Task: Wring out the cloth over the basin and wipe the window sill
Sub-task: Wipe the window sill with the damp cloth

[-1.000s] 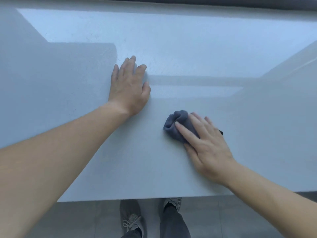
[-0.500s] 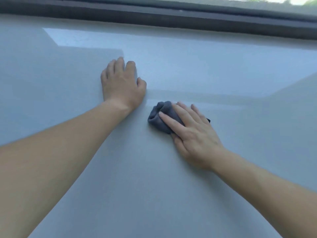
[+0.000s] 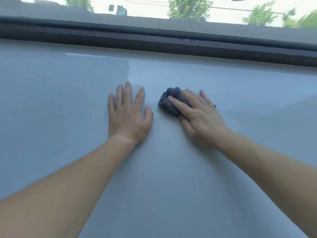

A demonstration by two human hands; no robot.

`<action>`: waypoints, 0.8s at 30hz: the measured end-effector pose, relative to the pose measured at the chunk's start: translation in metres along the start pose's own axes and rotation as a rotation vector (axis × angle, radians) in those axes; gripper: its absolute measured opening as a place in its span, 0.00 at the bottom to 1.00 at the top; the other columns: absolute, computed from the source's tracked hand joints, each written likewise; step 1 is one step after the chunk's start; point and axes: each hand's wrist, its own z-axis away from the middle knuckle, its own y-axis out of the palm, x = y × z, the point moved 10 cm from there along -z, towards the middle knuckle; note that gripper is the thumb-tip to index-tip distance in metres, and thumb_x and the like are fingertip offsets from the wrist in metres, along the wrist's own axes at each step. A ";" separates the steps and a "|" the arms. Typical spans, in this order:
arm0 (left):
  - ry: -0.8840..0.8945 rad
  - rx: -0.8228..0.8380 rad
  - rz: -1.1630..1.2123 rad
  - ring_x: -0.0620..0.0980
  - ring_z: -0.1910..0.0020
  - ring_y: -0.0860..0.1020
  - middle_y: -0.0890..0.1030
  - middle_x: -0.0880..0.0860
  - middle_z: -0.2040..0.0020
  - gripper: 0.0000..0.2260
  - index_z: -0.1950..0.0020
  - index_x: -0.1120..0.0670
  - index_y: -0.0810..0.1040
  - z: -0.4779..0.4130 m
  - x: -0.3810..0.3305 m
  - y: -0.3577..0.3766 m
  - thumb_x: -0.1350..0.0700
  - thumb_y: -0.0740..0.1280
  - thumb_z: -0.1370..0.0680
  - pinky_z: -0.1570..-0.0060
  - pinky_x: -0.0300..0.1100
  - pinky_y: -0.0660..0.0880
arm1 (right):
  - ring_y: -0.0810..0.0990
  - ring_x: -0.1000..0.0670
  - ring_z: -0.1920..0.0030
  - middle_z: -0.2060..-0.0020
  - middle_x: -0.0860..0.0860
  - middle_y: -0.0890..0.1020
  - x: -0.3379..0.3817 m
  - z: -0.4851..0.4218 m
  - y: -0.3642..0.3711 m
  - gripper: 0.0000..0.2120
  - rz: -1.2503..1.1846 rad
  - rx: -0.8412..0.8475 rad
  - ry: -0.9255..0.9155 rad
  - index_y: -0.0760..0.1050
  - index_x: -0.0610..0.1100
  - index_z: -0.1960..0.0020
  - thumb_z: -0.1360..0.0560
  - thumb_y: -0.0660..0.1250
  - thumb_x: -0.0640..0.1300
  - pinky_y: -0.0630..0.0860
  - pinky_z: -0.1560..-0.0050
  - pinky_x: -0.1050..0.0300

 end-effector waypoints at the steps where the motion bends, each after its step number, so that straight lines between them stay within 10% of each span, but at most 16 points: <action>1: -0.004 0.003 0.006 0.54 0.20 0.43 0.47 0.55 0.18 0.27 0.20 0.46 0.54 0.000 0.001 0.001 0.44 0.50 0.20 0.23 0.55 0.41 | 0.61 0.42 0.25 0.25 0.46 0.63 -0.016 -0.019 -0.007 0.27 0.001 -0.043 0.079 0.59 0.56 0.23 0.22 0.54 0.48 0.50 0.23 0.40; 4: -0.009 0.003 0.013 0.54 0.20 0.42 0.47 0.55 0.18 0.28 0.20 0.46 0.53 -0.001 0.003 0.001 0.43 0.49 0.20 0.23 0.54 0.40 | 0.57 0.43 0.24 0.24 0.46 0.61 -0.049 -0.062 -0.016 0.27 -0.074 -0.113 0.387 0.56 0.56 0.21 0.20 0.54 0.48 0.44 0.23 0.41; 14: -0.012 -0.008 0.014 0.55 0.20 0.44 0.50 0.55 0.18 0.30 0.21 0.46 0.57 0.001 0.004 0.001 0.41 0.46 0.23 0.23 0.55 0.41 | 0.58 0.44 0.24 0.23 0.48 0.61 0.003 -0.100 -0.005 0.26 0.018 -0.097 0.138 0.55 0.57 0.21 0.18 0.53 0.51 0.48 0.23 0.41; 22: -0.004 -0.001 0.007 0.54 0.20 0.43 0.48 0.55 0.18 0.30 0.20 0.46 0.55 0.011 0.009 0.005 0.41 0.45 0.22 0.23 0.54 0.40 | 0.57 0.44 0.24 0.24 0.48 0.60 -0.116 -0.013 -0.027 0.27 -0.061 -0.214 0.681 0.54 0.56 0.21 0.19 0.52 0.49 0.47 0.23 0.41; 24: -0.006 -0.003 0.010 0.54 0.20 0.43 0.49 0.55 0.18 0.30 0.20 0.46 0.55 0.014 0.011 0.004 0.40 0.45 0.23 0.23 0.54 0.40 | 0.55 0.44 0.24 0.24 0.47 0.59 -0.088 -0.015 -0.021 0.26 -0.057 -0.196 0.555 0.54 0.55 0.21 0.18 0.53 0.50 0.45 0.23 0.41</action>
